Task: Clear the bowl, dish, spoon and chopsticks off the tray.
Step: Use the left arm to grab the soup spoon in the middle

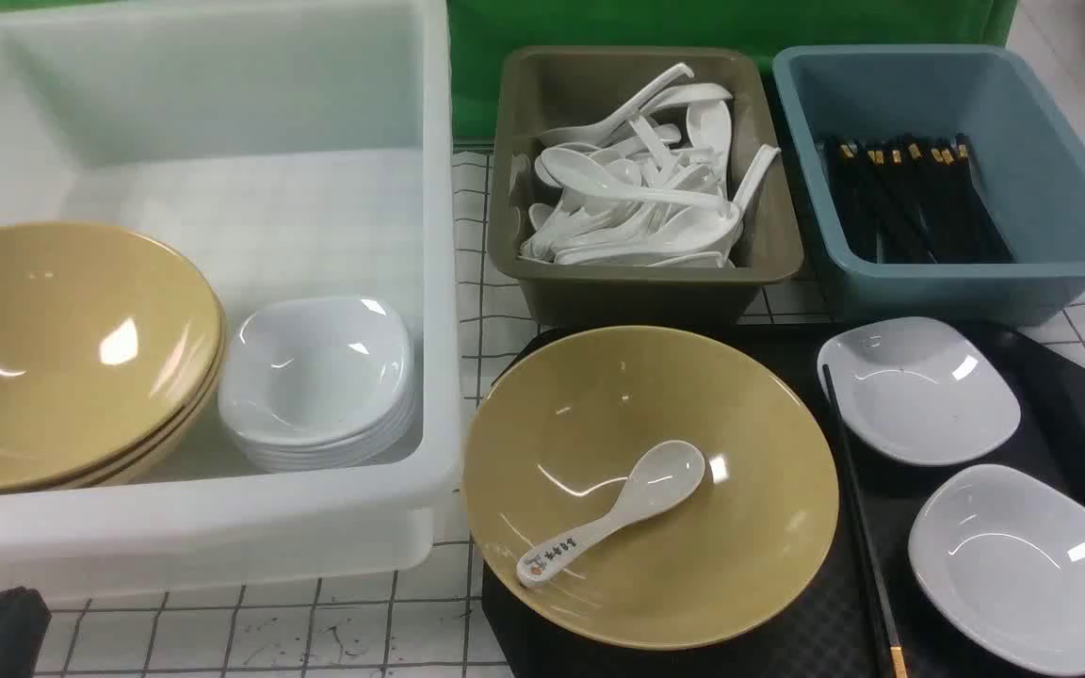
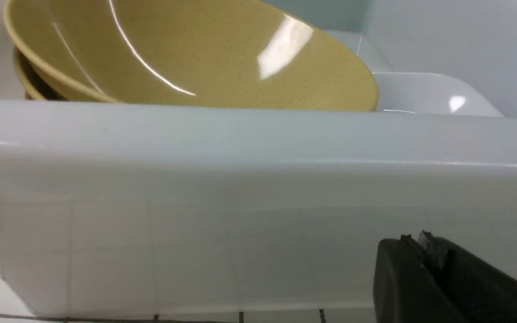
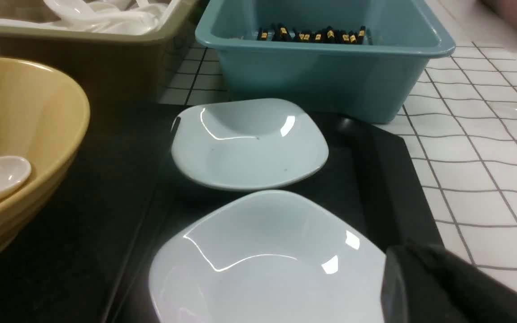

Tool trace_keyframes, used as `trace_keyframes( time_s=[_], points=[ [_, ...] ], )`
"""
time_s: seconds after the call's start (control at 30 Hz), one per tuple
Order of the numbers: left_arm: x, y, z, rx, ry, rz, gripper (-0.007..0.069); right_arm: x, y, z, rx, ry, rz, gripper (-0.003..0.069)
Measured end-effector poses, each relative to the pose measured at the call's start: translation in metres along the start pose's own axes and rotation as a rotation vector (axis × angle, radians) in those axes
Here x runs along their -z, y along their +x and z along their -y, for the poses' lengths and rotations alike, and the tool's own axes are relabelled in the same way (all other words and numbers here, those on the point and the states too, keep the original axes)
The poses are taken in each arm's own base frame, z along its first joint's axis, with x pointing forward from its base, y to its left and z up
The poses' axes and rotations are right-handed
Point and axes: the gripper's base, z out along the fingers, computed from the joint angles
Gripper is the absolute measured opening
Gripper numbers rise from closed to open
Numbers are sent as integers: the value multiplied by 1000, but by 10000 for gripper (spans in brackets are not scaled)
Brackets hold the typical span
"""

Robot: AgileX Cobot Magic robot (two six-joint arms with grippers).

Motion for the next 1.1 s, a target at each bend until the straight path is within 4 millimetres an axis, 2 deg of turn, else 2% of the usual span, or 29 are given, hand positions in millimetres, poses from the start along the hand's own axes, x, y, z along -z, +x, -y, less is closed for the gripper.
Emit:
trace_keyframes(
  time_s=[1.1],
  points=[
    [0,-1,-1,-51,-7,8,-6,0,-1,0,0,1,11,87]
  ],
)
